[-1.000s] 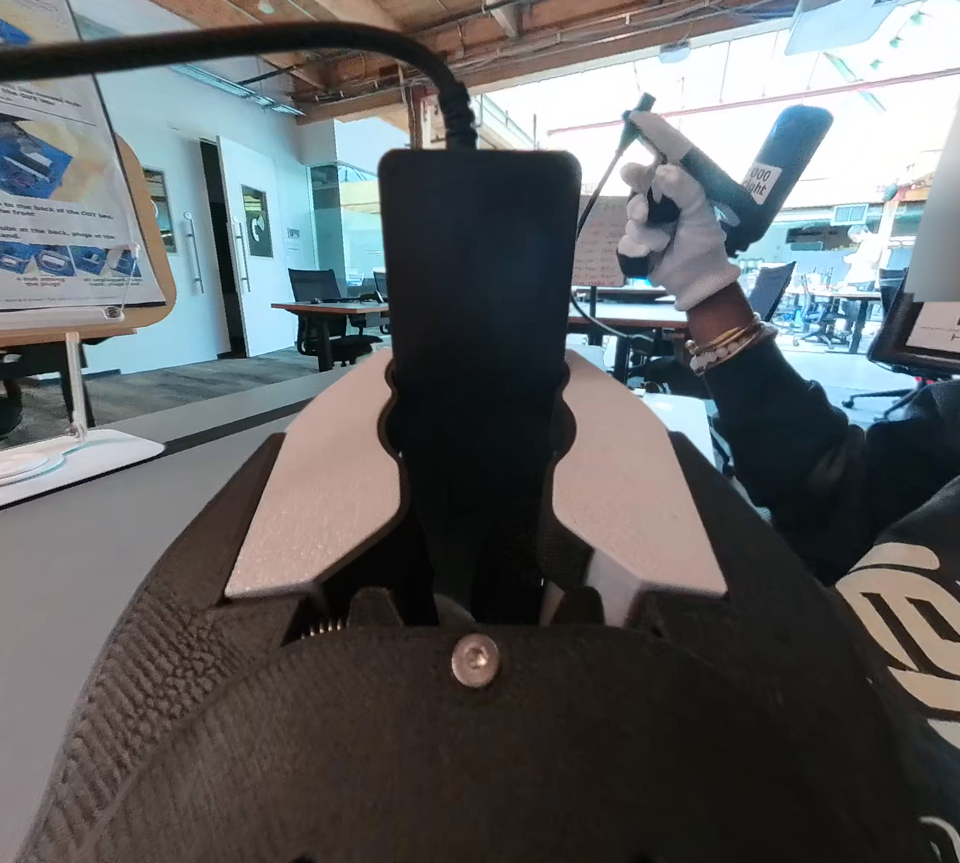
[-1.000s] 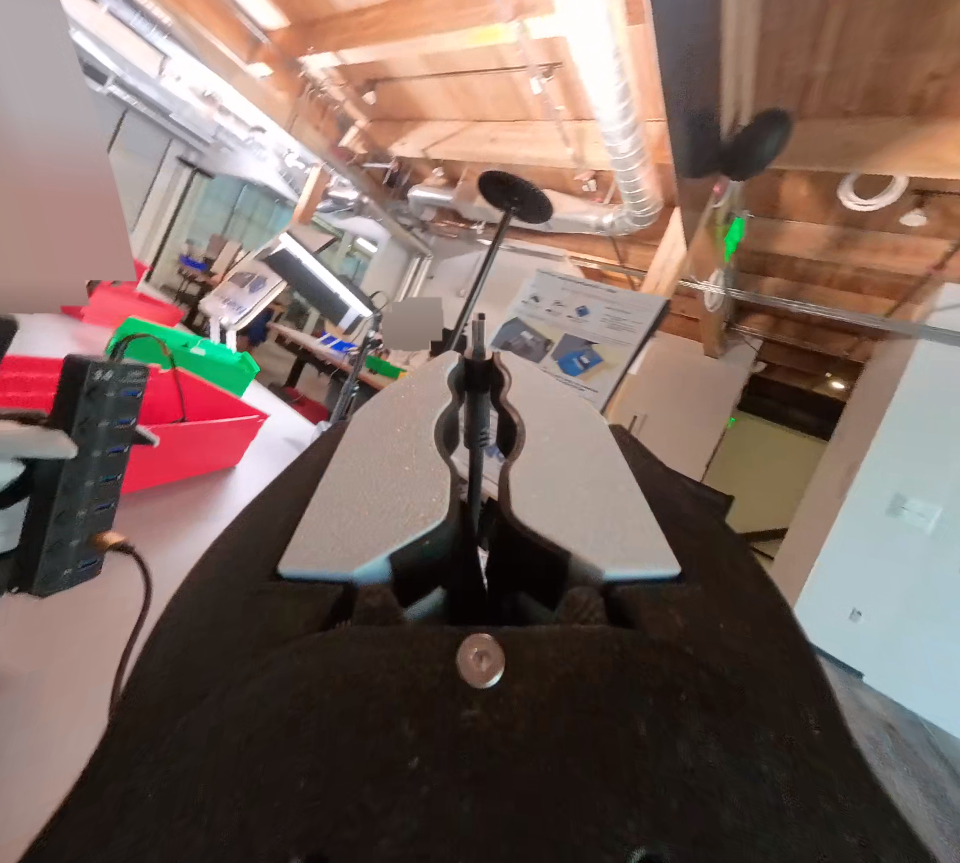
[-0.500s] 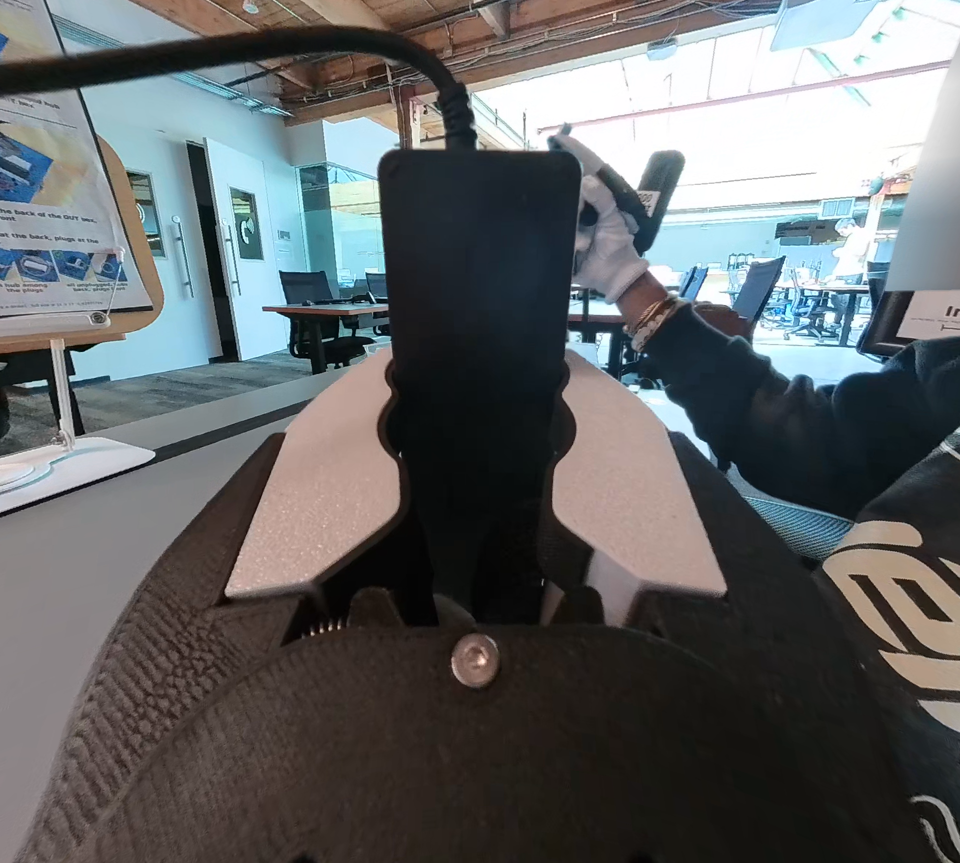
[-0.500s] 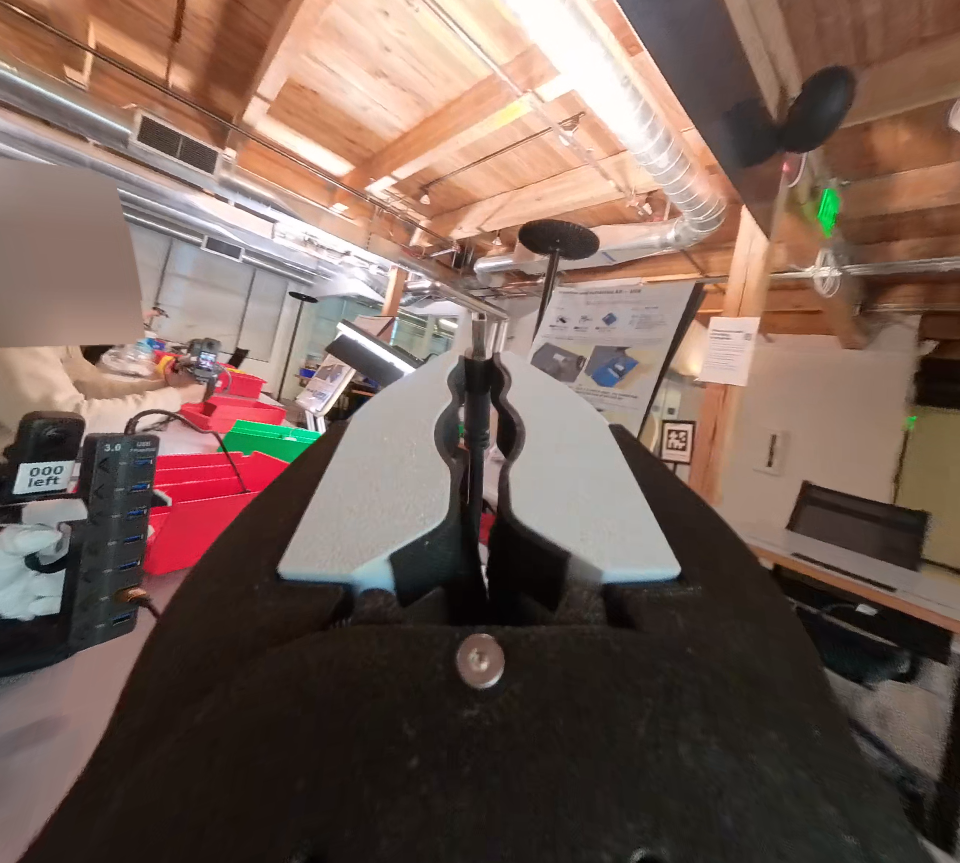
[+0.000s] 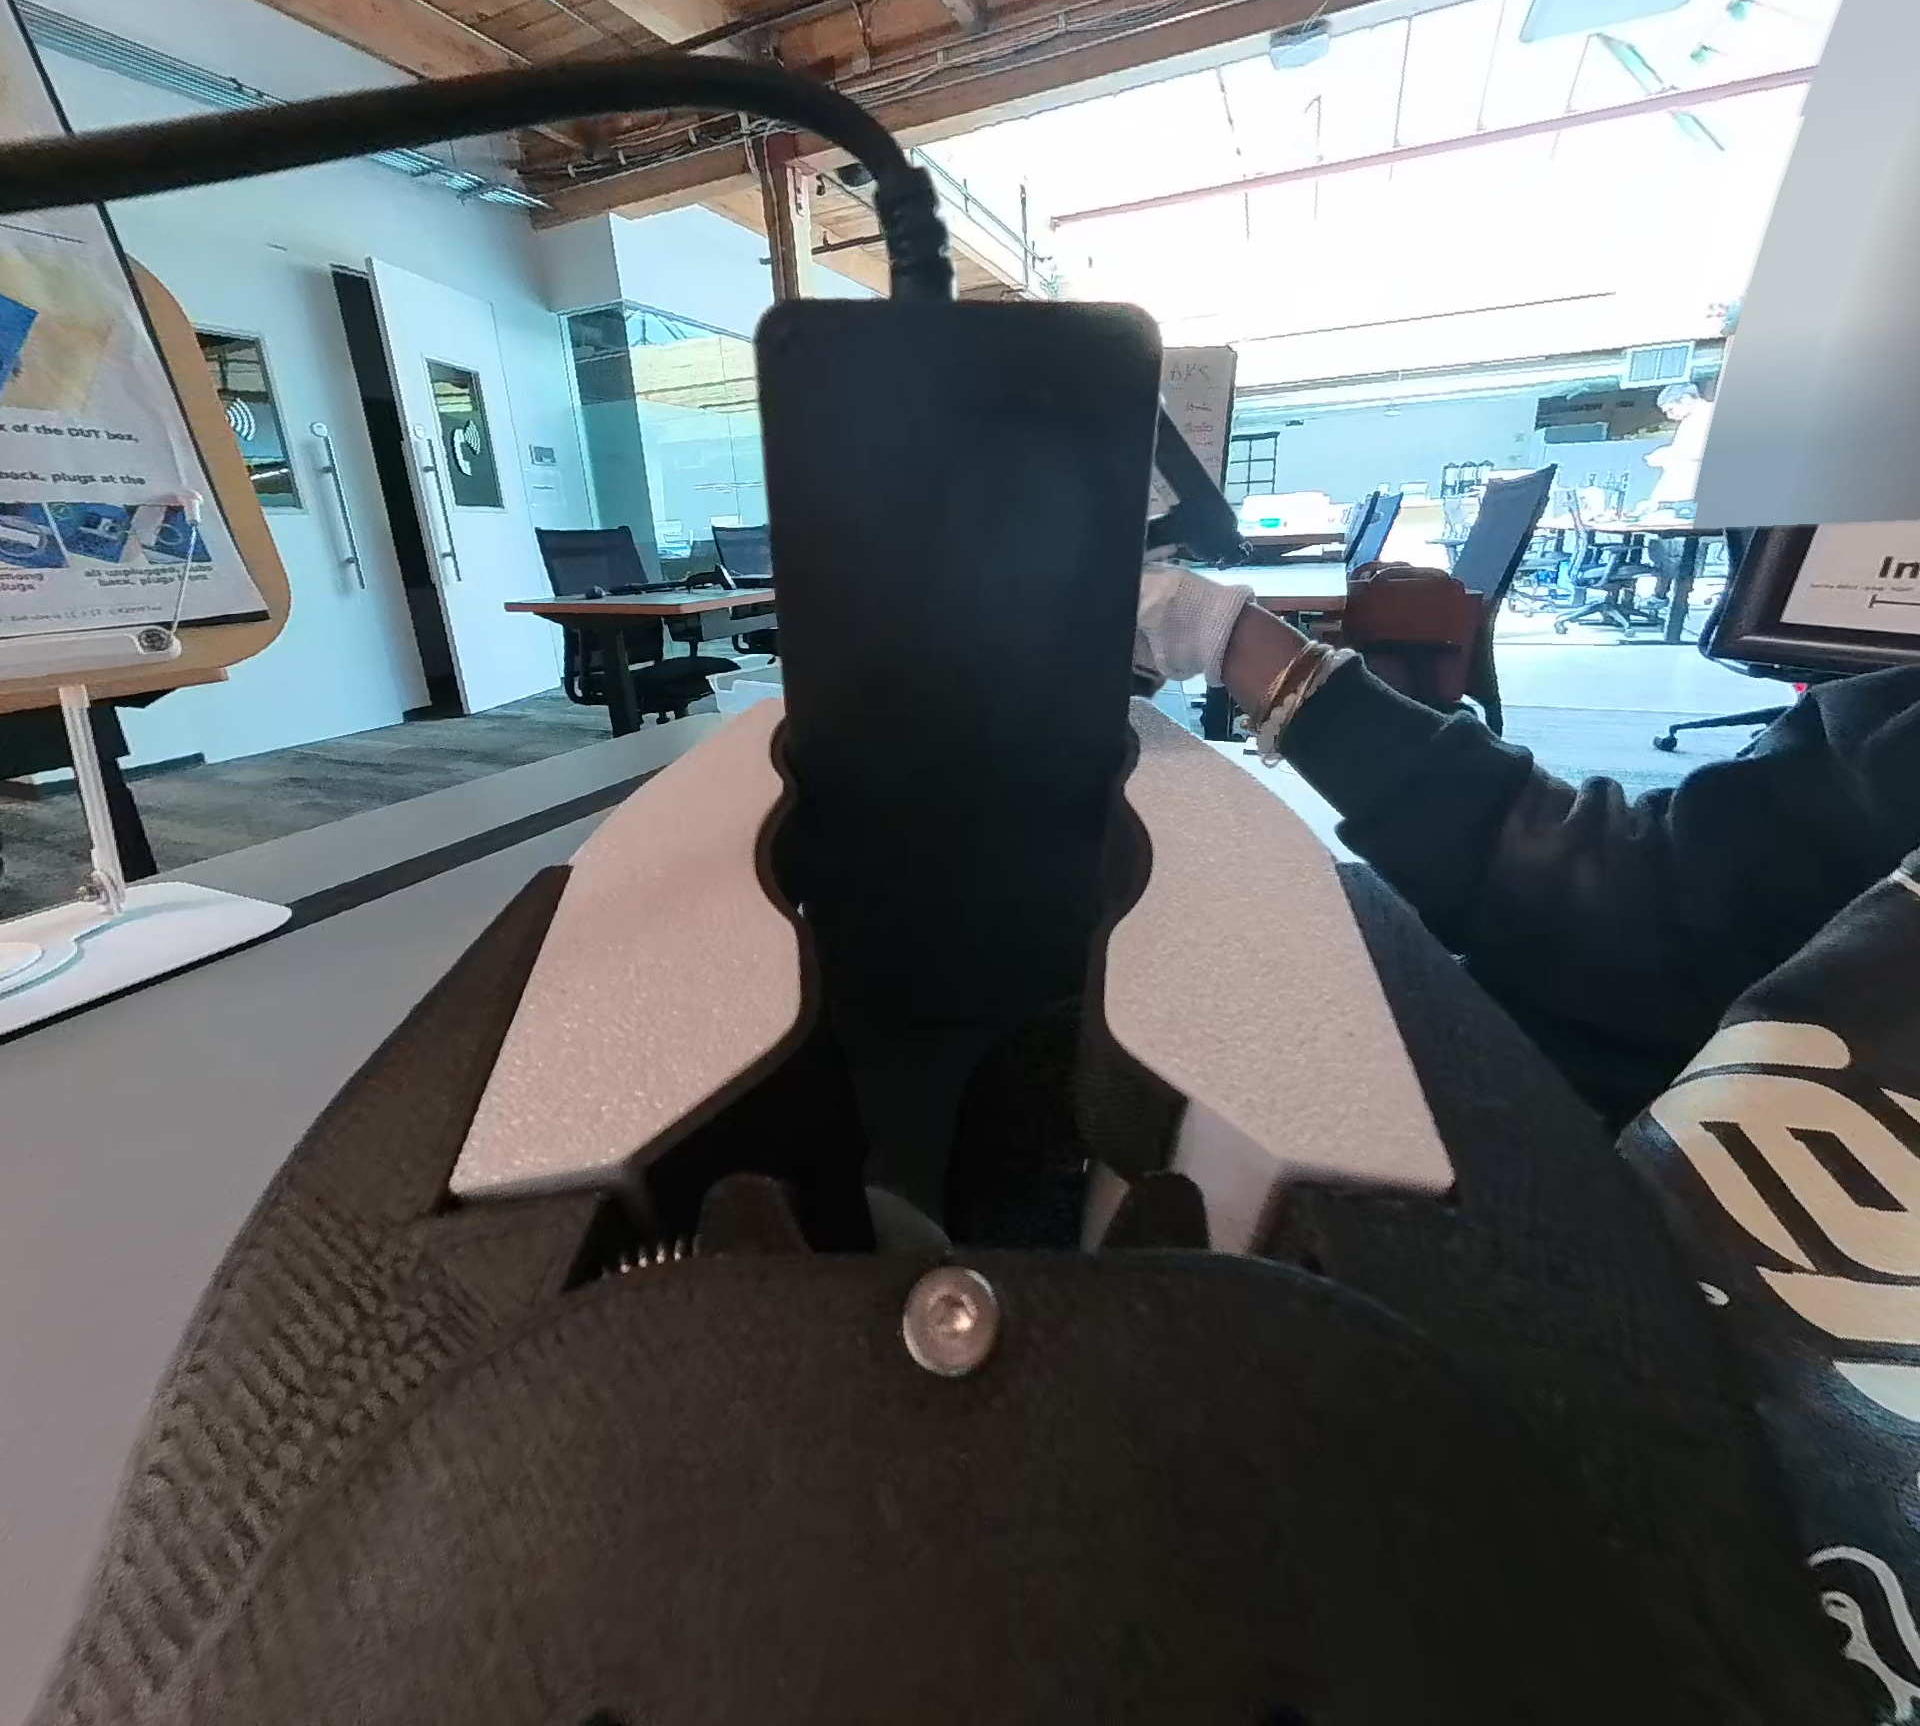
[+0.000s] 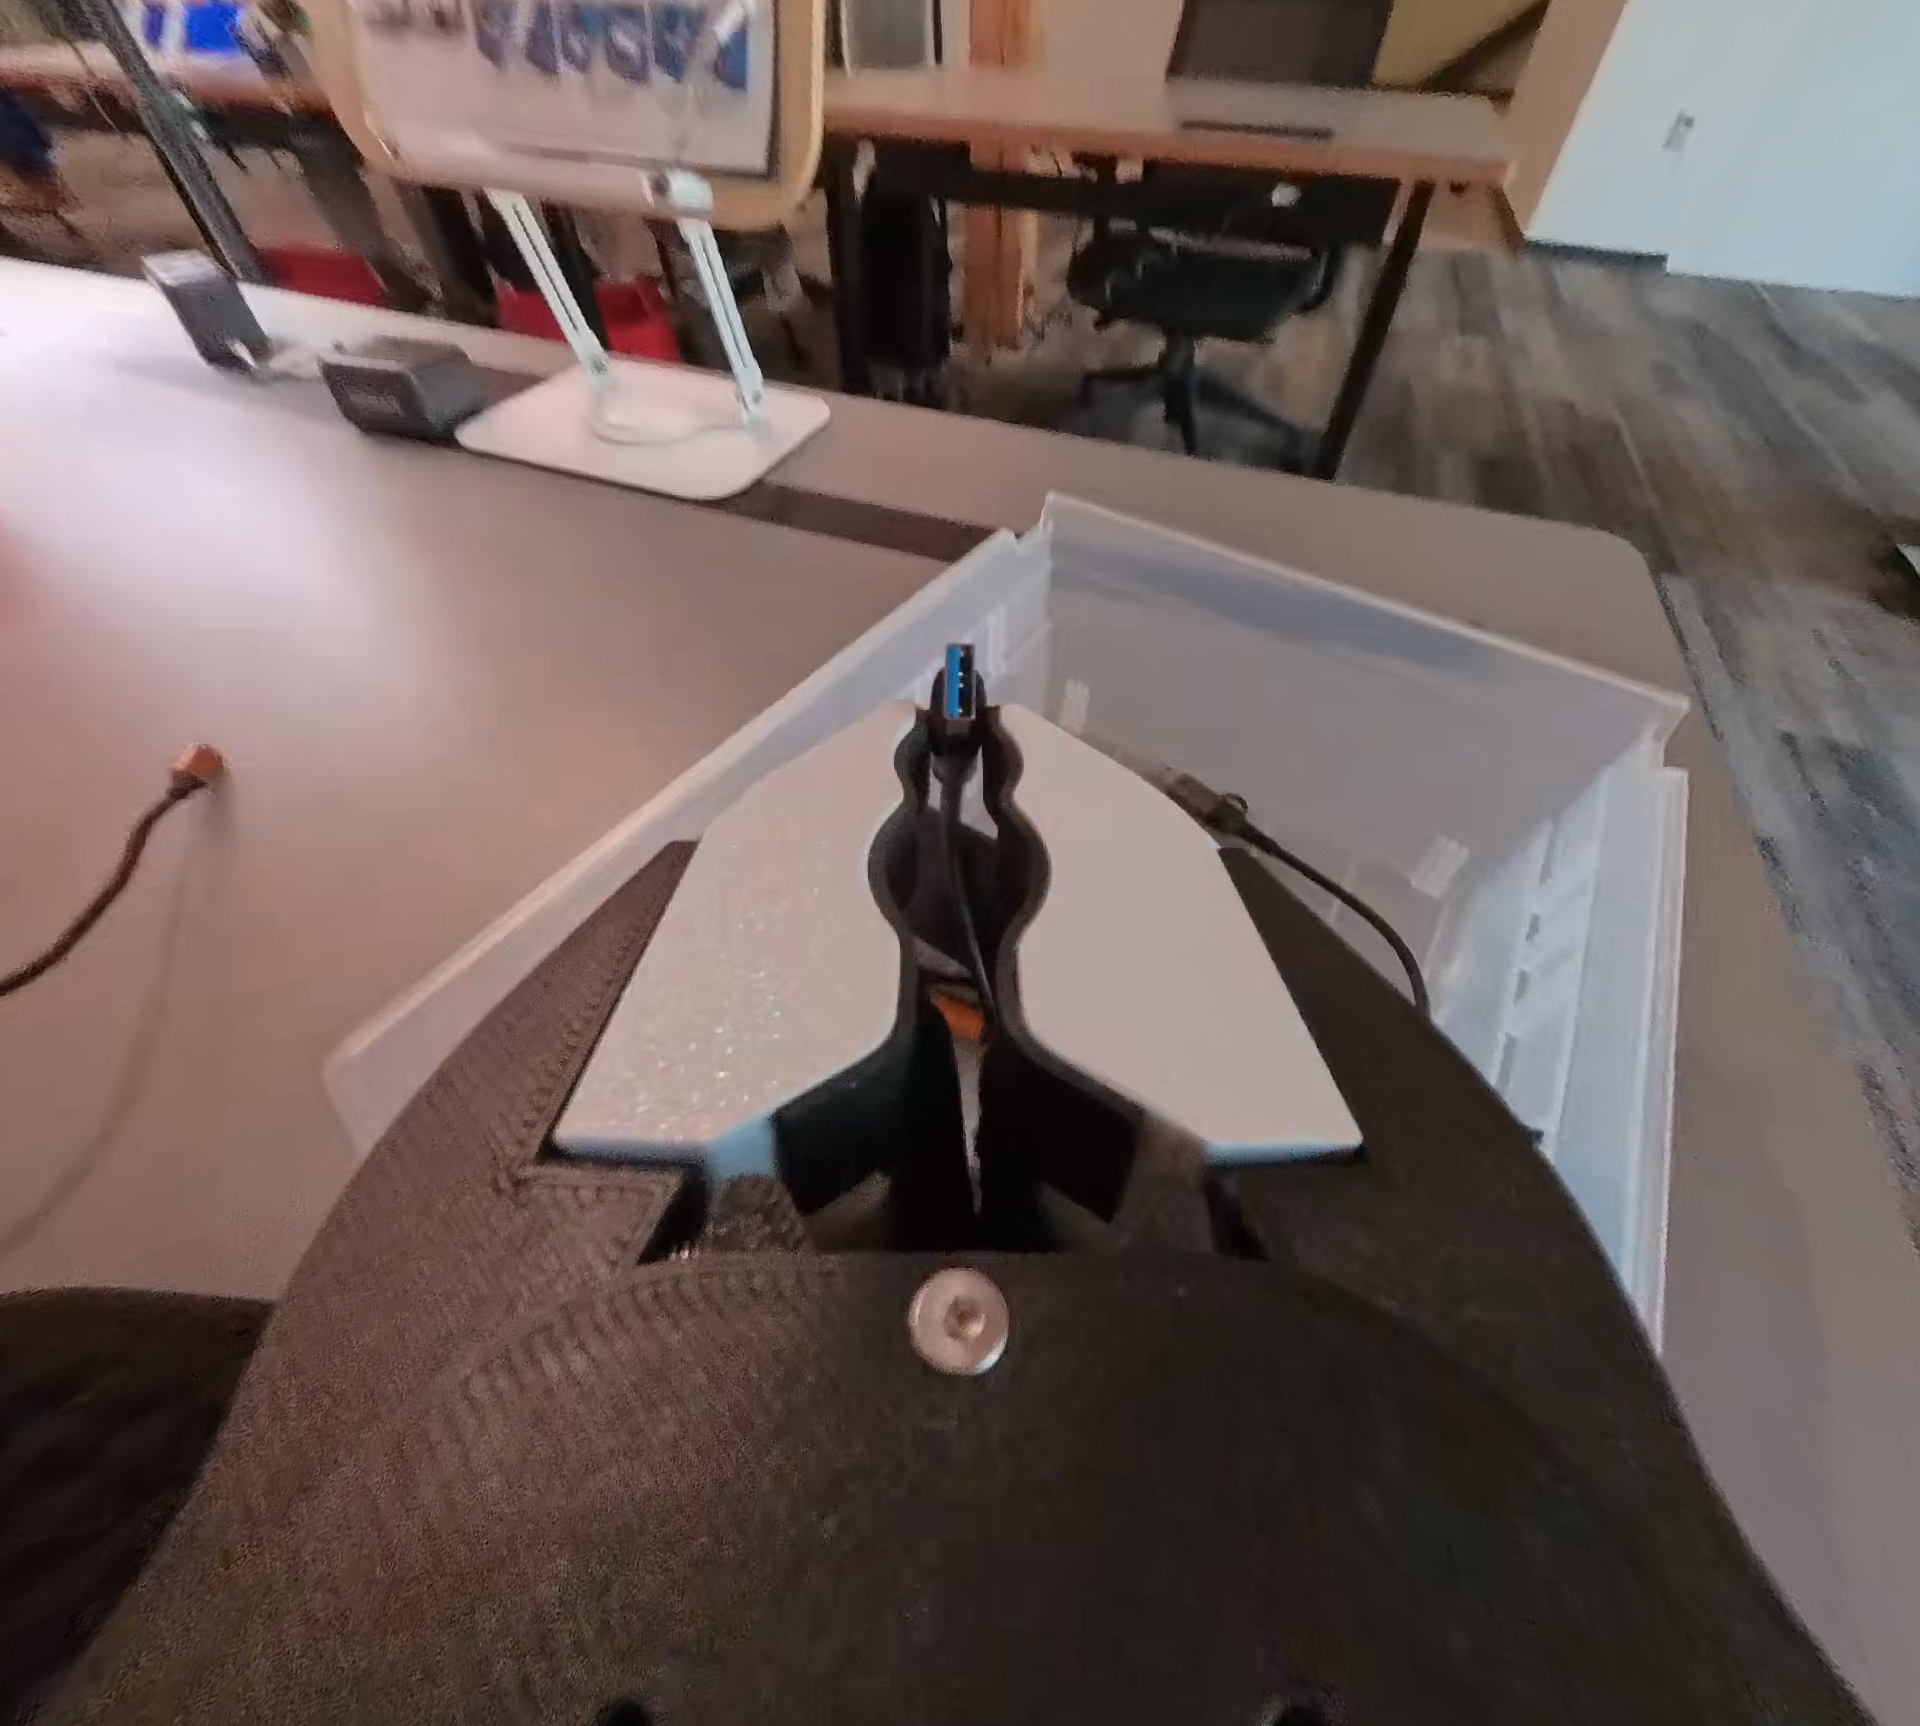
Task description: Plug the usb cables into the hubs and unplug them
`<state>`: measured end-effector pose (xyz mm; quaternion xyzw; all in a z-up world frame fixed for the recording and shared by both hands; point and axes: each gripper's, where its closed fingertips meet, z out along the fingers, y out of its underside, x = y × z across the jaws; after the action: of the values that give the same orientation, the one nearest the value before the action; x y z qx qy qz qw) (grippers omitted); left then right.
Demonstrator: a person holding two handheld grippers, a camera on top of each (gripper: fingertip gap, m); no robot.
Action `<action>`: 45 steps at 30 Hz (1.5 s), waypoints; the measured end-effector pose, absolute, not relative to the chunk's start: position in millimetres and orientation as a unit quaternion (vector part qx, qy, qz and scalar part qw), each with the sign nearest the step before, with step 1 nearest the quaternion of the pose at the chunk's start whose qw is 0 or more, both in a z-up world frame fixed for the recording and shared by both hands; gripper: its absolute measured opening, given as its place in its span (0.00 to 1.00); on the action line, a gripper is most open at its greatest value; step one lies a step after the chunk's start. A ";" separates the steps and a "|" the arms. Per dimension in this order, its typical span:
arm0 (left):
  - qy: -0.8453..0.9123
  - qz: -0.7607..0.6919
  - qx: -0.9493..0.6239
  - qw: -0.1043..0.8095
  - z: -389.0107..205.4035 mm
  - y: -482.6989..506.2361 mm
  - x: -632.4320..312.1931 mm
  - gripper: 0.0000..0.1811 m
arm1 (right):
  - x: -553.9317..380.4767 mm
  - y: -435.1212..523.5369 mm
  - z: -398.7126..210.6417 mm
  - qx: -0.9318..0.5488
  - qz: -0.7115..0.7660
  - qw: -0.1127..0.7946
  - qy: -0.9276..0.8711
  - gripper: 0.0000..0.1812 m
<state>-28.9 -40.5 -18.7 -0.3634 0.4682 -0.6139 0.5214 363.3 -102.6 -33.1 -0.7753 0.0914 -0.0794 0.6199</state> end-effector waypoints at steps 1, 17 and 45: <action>0.468 -0.615 -0.363 0.521 -18.6 -40.6 -29.0 0.30 | 363.1 -102.8 -35.6 -0.781 -0.078 0.613 0.094 0.05; 0.474 -0.615 -0.355 0.520 -18.4 -44.7 -30.0 0.30 | 354.6 -190.7 -142.7 -0.963 -0.038 0.244 0.109 0.05; 0.490 -0.628 -0.335 0.504 -19.3 -55.5 -31.0 0.30 | 237.5 -151.7 -112.2 -0.942 0.007 0.282 -0.182 0.22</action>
<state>-31.0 -55.5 -19.3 -0.3351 0.4898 -0.6278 0.5036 237.5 -151.7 -112.2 -0.9420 -0.1821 0.0072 0.2818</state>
